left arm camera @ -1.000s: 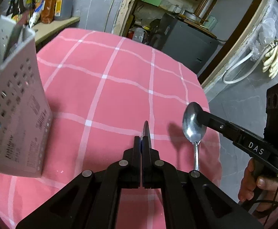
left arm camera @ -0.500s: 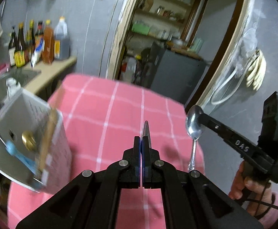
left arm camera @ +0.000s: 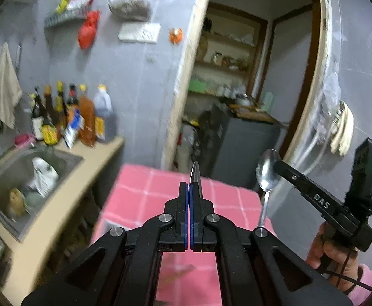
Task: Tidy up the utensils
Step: 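Lift both held spoons up toward the white caddy, then carry both held spoons over the white caddy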
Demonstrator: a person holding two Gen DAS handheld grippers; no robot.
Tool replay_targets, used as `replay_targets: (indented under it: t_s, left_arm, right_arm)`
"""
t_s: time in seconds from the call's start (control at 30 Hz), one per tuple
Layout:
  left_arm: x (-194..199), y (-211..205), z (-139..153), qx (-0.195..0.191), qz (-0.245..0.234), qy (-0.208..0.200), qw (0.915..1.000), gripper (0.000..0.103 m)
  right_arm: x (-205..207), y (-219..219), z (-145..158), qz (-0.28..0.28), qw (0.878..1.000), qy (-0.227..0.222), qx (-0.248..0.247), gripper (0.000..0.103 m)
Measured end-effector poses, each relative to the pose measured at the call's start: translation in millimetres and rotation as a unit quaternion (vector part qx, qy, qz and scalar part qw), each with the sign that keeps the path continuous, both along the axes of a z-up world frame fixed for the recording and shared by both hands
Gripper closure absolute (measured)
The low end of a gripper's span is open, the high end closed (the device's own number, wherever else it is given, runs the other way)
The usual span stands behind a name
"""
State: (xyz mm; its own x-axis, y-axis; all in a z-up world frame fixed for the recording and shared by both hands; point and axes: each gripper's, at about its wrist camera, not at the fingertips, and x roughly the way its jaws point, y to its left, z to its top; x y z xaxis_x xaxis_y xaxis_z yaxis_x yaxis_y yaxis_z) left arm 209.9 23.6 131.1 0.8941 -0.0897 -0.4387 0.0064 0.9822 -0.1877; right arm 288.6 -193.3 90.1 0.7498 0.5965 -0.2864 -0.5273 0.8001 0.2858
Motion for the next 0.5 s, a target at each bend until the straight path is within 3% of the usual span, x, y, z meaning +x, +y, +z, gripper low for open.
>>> replay_targets:
  t_s: [0.1, 0.27, 0.37, 0.5]
  left_arm:
    - [-2.6, 24.7, 13.7, 0.018, 0.032, -0.031, 0.9989, 0.103]
    - [-8.3, 64.4, 25.8, 0.016, 0.068, -0.062, 0.9956, 0.103]
    - [-11.2, 82.4, 30.4, 0.0, 0.078, -0.073, 0.9943, 0.103]
    - [-17.8, 92.2, 35.2, 0.012, 0.093, -0.095, 0.991, 0.103]
  right_arm:
    - [-3.0, 17.0, 11.5, -0.012, 0.999, -0.029, 0.014, 0.101]
    - [-13.6, 53.0, 19.4, -0.024, 0.996, -0.078, 0.034, 0.101]
    - [-16.2, 72.2, 18.8, -0.023, 0.995, -0.09, 0.035, 0.101]
    - [-13.8, 90.6, 18.4, -0.023, 0.995, -0.097, 0.033, 0.101]
